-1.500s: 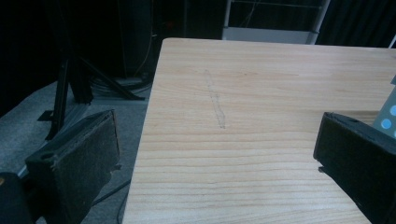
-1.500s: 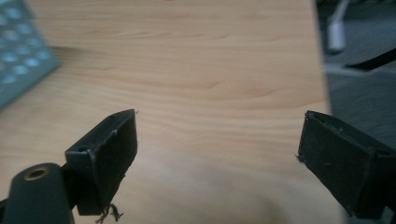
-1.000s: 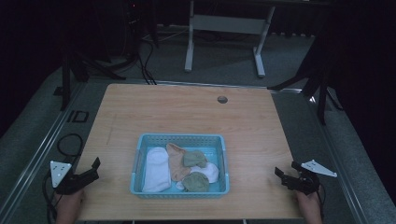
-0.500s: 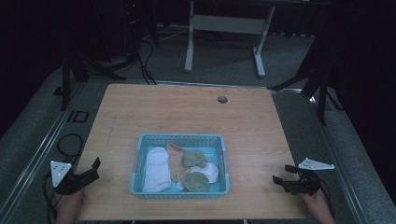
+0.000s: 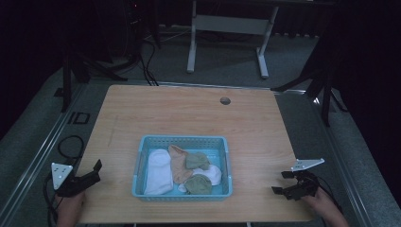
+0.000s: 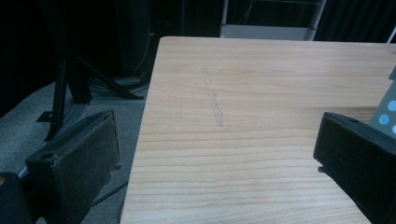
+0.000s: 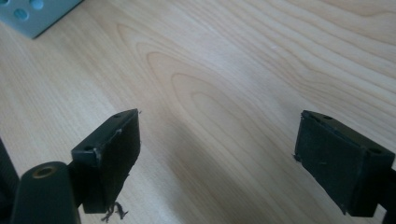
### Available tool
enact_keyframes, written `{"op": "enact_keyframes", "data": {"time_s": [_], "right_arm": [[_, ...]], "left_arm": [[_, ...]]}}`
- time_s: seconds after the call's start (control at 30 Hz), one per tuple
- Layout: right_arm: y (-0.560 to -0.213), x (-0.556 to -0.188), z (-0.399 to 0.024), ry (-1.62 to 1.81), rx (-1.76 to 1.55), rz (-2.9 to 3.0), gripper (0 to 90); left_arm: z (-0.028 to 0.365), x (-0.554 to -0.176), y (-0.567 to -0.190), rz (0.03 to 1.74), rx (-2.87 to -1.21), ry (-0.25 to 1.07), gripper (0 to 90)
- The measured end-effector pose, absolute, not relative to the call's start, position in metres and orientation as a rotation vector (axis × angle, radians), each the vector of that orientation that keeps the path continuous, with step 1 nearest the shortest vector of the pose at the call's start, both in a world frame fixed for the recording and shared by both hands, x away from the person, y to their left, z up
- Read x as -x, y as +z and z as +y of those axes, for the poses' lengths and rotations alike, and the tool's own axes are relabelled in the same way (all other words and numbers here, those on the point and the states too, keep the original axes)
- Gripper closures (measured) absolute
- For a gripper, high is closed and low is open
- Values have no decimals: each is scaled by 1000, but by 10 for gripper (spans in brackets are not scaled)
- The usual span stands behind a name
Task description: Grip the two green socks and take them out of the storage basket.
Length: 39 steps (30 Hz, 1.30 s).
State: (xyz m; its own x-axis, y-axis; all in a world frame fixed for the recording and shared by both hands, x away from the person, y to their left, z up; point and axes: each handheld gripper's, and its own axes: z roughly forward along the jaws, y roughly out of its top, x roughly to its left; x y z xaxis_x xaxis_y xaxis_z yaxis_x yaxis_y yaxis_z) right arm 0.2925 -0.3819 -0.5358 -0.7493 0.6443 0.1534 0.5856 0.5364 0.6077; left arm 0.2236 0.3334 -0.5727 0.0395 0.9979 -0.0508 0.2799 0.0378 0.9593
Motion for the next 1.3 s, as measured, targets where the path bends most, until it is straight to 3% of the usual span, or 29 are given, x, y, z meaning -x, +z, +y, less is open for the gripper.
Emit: {"op": "enact_keyframes", "data": {"time_s": [0.63,1.3], "right_arm": [[-510,-299,-332,914,-772,2886,136],[-459,-312,-280,869,-514,2947,164]], "left_arm": [[334,-224,-573,1396,-1407,988,1],[334,-224,-573,1391,-1412,982,1]]}}
